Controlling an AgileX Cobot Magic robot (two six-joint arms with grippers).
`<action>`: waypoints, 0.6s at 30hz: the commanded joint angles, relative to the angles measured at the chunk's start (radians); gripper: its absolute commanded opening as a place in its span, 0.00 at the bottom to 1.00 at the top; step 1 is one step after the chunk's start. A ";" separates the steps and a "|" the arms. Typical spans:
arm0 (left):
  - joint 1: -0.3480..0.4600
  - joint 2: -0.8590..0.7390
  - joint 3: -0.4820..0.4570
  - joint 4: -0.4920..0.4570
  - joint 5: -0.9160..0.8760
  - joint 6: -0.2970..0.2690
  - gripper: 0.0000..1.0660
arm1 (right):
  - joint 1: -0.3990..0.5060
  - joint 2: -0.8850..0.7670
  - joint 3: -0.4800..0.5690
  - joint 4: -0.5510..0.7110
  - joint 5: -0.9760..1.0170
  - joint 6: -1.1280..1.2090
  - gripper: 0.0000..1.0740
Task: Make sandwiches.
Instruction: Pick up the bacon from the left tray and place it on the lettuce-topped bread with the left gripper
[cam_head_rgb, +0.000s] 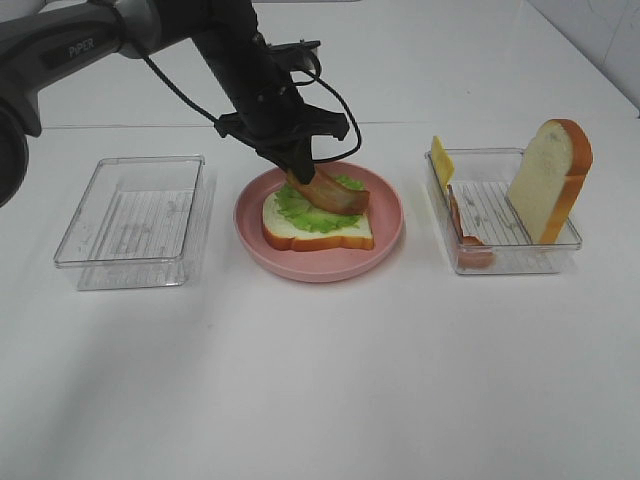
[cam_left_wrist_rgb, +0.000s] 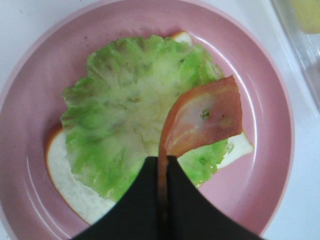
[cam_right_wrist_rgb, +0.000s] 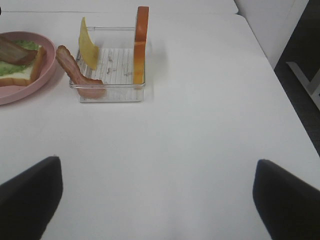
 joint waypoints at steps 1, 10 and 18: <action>0.003 0.005 -0.002 0.017 -0.005 0.004 0.00 | -0.006 -0.013 0.003 -0.001 -0.006 0.006 0.90; 0.003 0.004 -0.002 0.043 -0.005 -0.017 0.36 | -0.006 -0.013 0.003 -0.001 -0.006 0.006 0.90; 0.003 -0.079 -0.002 0.054 0.071 -0.020 0.96 | -0.006 -0.013 0.003 -0.001 -0.006 0.006 0.90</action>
